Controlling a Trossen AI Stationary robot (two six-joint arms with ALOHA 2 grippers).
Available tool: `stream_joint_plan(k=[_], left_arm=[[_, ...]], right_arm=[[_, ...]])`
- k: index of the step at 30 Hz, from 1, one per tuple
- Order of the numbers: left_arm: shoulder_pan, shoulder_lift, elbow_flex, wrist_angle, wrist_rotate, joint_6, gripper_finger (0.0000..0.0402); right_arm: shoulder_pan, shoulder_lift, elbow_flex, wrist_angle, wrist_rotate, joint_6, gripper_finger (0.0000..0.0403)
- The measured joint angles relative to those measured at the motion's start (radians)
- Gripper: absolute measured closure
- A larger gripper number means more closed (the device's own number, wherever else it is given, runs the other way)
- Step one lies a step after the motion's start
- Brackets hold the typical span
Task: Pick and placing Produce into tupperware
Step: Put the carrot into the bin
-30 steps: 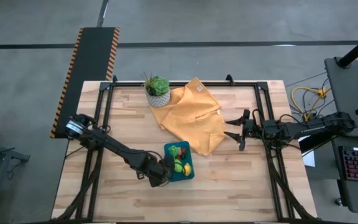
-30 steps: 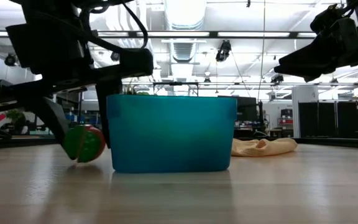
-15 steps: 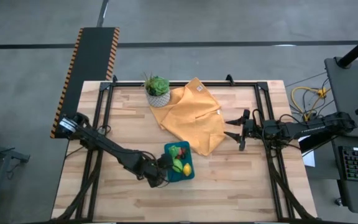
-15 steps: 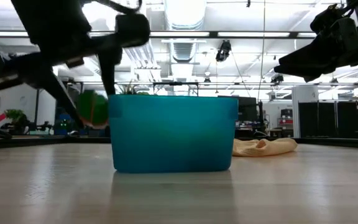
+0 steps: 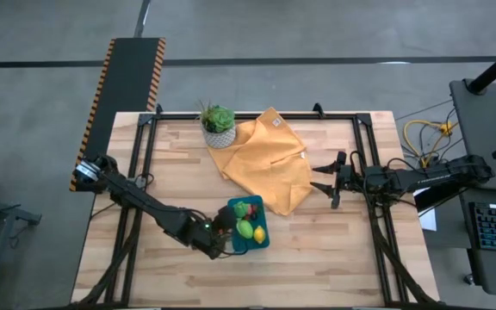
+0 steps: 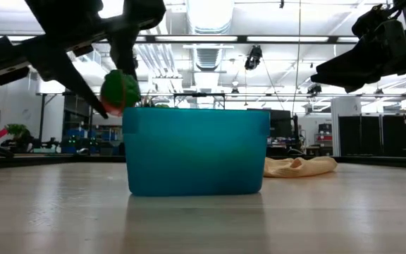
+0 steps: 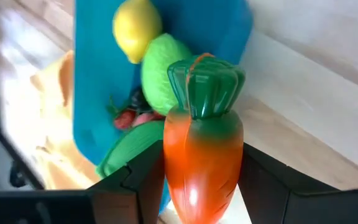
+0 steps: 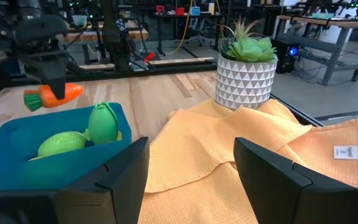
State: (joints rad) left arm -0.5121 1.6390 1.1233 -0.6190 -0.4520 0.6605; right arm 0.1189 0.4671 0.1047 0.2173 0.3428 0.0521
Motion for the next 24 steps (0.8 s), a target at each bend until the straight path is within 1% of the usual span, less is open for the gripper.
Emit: stream_joint_plan(k=[6, 12, 18, 22, 24], left_arm=[[0.002, 0.0, 0.0, 0.055, -0.058, 0.061, 0.024], [0.035, 0.0, -0.001, 0.194, -0.058, 0.141, 0.024], [0.097, 0.02, -0.008, 0.299, -0.041, 0.213, 0.024], [0.134, 0.064, -0.013, 0.369, 0.021, 0.297, 0.024], [0.149, 0.091, -0.012, 0.393, 0.025, 0.338, 0.024]], right_arm=[[0.0, 0.0, 0.0, 0.0, 0.0, 0.0, 0.0175], [0.0, 0.0, 0.0, 0.001, 0.0, 0.0, 0.0175], [0.0, 0.0, 0.0, 0.001, 0.0, 0.0, 0.0175], [0.0, 0.0, 0.0, 0.0, 0.0, 0.0, 0.0175], [0.0, 0.0, 0.0, -0.002, 0.0, 0.0, 0.0175]])
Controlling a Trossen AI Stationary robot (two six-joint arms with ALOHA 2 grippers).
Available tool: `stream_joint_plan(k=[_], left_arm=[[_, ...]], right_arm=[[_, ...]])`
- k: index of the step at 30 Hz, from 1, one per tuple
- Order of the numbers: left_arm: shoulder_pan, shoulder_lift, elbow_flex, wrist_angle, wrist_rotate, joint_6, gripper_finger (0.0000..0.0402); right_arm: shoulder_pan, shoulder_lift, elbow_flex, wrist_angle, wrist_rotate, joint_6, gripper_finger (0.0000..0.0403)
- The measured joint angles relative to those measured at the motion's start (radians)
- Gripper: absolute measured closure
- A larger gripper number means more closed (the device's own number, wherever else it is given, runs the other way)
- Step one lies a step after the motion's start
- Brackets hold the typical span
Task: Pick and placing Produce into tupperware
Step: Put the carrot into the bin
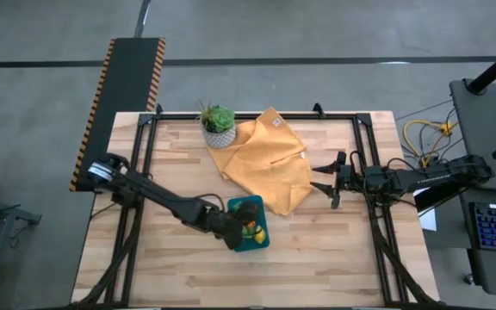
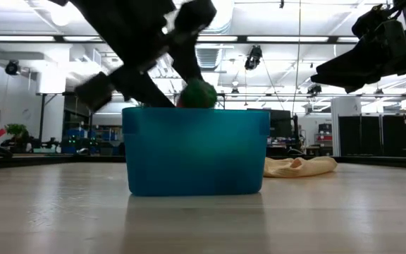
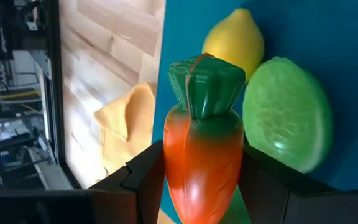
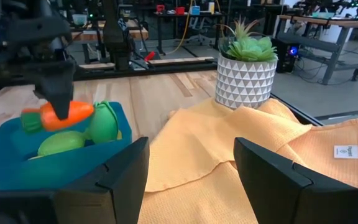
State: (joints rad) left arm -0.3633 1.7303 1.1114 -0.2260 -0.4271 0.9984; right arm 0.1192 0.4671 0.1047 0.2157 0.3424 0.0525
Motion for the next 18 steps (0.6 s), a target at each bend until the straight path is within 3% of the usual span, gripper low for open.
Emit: stream_joint_plan(k=[7, 18], left_arm=[[0.022, 0.043, 0.0, 0.067, 0.001, 0.138, 0.024], [0.029, 0.049, 0.005, 0.095, 0.007, 0.136, 0.0237]], right_arm=[[0.0, 0.0, 0.0, -0.002, 0.0, 0.0, 0.0175], [0.0, 0.0, 0.0, -0.002, 0.0, 0.0, 0.0175]])
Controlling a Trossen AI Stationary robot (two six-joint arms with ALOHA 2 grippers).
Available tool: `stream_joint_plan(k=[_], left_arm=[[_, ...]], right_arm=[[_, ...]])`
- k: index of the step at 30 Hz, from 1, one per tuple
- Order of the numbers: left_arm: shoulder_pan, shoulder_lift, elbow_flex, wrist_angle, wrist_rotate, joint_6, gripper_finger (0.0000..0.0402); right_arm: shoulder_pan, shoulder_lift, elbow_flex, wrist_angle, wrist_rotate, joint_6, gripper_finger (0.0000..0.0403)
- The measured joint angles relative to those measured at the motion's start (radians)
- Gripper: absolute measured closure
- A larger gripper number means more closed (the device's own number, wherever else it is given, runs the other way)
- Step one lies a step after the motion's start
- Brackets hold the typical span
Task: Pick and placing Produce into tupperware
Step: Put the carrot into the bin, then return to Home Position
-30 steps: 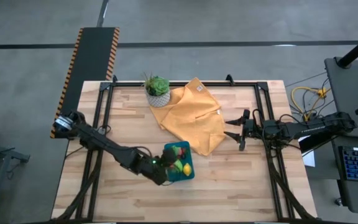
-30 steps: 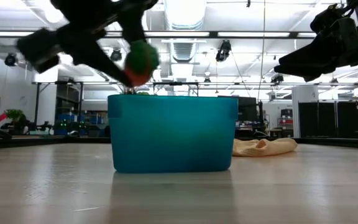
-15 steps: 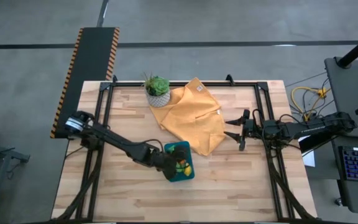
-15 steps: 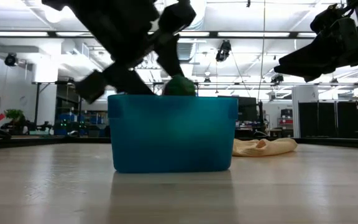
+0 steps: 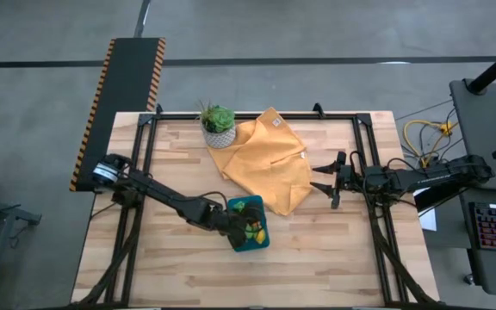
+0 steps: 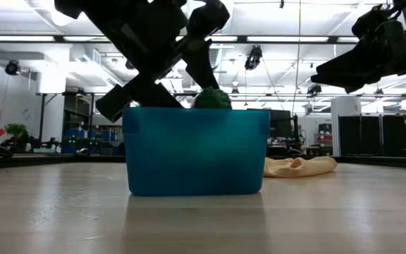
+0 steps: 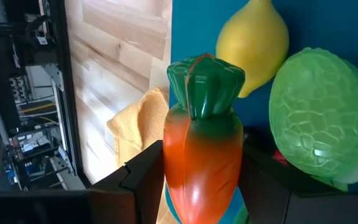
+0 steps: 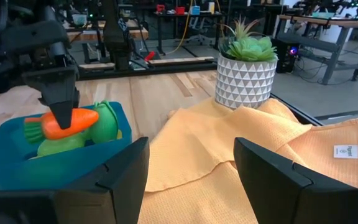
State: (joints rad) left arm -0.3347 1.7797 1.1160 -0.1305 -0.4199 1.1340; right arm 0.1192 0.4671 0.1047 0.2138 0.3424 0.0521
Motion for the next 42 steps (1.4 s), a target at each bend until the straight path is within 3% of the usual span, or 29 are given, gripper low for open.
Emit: stream_joint_plan(k=[15, 18, 23, 27, 31, 38, 40, 42], left_arm=[[0.002, 0.0, -0.004, 0.1, 0.004, -0.041, 0.018], [0.002, 0.0, -0.003, 0.171, -0.04, -0.082, 0.0171], [0.003, -0.011, -0.004, 0.389, -0.208, -0.141, 0.0169], [0.012, -0.072, -0.004, 0.456, -0.215, -0.222, 0.0169], [0.046, -0.166, -0.011, 0.451, -0.1, -0.421, 0.0169], [0.229, -0.303, -0.017, 0.445, 0.425, -0.986, 0.0169], [0.283, -0.31, -0.023, 0.459, 0.499, -1.116, 0.0169], [0.316, -0.312, -0.024, 0.462, 0.517, -1.151, 0.0169]], right_arm=[[0.0, 0.0, 0.0, 0.0, 0.0, 0.0, 0.0175], [0.0, 0.0, 0.0, 0.0, 0.0, 0.0, 0.0175], [0.0, 0.0, 0.0, 0.0, 0.0, 0.0, 0.0175], [0.0, 0.0, 0.0, 0.0, 0.0, 0.0, 0.0175], [0.0, 0.0, 0.0, 0.005, 0.0, 0.0, 0.0175], [0.0, 0.0, 0.0, 0.007, -0.001, 0.0, 0.0174], [0.0, 0.0, 0.0, 0.007, -0.001, 0.0, 0.0175], [0.0, 0.0, 0.0, 0.007, -0.001, 0.0, 0.0175]])
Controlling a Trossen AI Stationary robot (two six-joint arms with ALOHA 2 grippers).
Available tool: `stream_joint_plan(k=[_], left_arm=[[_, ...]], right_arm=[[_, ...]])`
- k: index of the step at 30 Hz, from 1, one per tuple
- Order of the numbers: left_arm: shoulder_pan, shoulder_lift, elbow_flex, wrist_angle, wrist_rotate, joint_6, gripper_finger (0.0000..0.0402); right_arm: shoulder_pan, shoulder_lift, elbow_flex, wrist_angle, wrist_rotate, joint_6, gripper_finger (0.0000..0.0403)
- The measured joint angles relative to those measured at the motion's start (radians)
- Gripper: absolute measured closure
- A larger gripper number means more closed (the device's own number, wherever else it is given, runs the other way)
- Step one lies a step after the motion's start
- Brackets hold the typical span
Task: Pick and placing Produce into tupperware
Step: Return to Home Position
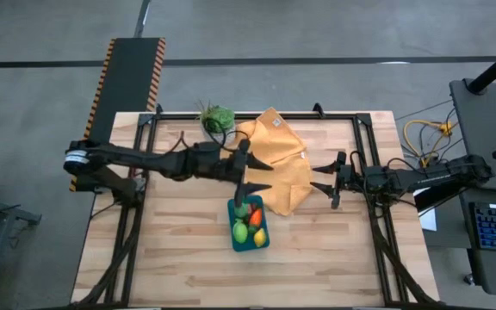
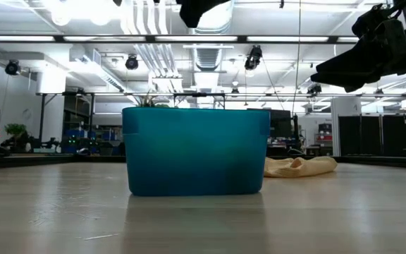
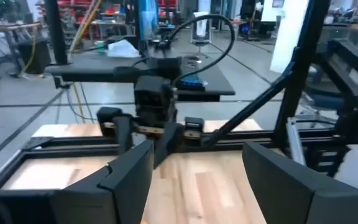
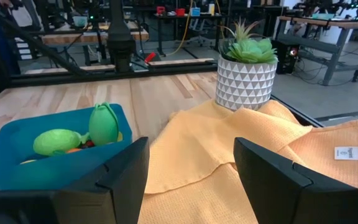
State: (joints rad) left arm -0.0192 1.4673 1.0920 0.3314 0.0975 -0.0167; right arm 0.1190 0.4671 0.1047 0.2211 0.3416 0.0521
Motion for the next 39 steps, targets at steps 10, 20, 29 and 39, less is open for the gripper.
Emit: stream_joint_plan(k=[10, 20, 29, 39], left_arm=[[0.011, -0.121, -0.01, -0.121, -0.095, 0.195, 0.0169], [0.01, -0.674, -0.327, -0.281, -0.306, 0.311, 0.0169], [0.009, -1.25, -0.603, -0.317, -0.432, 0.259, 0.0169], [0.01, -1.35, -0.642, -0.451, -0.431, 0.186, 0.0169]], right_arm=[[0.0, 0.0, 0.0, -0.001, 0.0, 0.0, 0.0175], [0.0, 0.0, 0.0, -0.008, 0.0, 0.0, 0.0175], [0.0, 0.0, 0.0, -0.005, 0.0, 0.019, 0.0175], [0.0, 0.0, 0.0, -0.004, 0.0, 0.019, 0.0175]])
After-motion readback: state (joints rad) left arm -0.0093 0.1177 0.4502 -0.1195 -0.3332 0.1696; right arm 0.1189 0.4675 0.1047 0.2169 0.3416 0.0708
